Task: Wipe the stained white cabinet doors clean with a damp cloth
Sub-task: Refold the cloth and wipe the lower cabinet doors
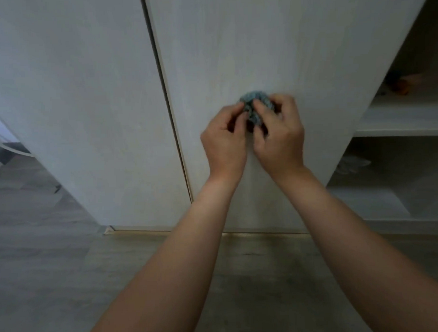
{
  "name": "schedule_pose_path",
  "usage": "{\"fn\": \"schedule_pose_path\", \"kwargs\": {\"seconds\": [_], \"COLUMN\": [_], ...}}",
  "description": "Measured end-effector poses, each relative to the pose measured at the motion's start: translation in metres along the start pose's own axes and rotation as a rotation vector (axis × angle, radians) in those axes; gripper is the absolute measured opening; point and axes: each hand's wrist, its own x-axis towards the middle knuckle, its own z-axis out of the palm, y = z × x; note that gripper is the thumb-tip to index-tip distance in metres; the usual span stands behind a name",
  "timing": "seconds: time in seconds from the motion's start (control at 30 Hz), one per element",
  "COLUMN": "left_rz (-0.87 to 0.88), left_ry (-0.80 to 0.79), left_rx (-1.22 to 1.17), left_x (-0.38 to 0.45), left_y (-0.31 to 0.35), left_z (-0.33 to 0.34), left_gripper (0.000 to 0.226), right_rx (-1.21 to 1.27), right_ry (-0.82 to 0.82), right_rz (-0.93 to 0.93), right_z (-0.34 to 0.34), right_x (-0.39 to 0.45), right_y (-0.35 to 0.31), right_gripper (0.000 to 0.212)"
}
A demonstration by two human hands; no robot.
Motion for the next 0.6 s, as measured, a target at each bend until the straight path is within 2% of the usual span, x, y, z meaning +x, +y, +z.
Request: {"fn": "schedule_pose_path", "kwargs": {"seconds": [0.07,0.13,0.2,0.27,0.33,0.37,0.43,0.53,0.6], "left_rz": [0.028,0.016,-0.037,-0.17,-0.311,-0.328,-0.239,-0.03,-0.014], "left_ry": [0.006,-0.013,-0.066,-0.11,-0.108,-0.086,-0.07,-0.057,-0.016], "left_rx": [-0.085,-0.068,0.052,0.146,0.187,0.208,0.201,0.045,-0.085], "left_x": [0.019,0.011,-0.023,-0.06,-0.08,-0.082,-0.072,-0.034,-0.009], "left_y": [0.017,0.009,-0.019,-0.049,-0.065,-0.064,-0.047,-0.004,0.015], "left_z": [0.013,0.018,0.019,0.016,0.018,0.021,0.03,0.049,0.064], "left_gripper": [0.016,0.013,0.011,0.01,0.013,0.014,0.011,0.018,0.021], "right_rx": [0.017,0.017,-0.014,-0.035,-0.02,-0.003,0.008,-0.028,-0.046], "right_ry": [0.046,0.01,-0.089,-0.253,-0.362,-0.375,-0.284,0.018,0.153], "right_rz": [-0.008,0.0,0.009,0.009,0.061,0.089,0.106,0.084,0.086], "right_z": [-0.013,-0.015,-0.011,-0.008,-0.009,-0.011,-0.018,-0.035,-0.044], "right_x": [0.025,0.011,-0.031,-0.075,-0.095,-0.095,-0.075,-0.016,0.012], "right_y": [0.007,0.018,0.028,0.036,0.038,0.038,0.036,0.039,0.046], "right_gripper": [0.029,0.025,0.019,0.02,0.023,0.026,0.03,0.027,0.026]}}
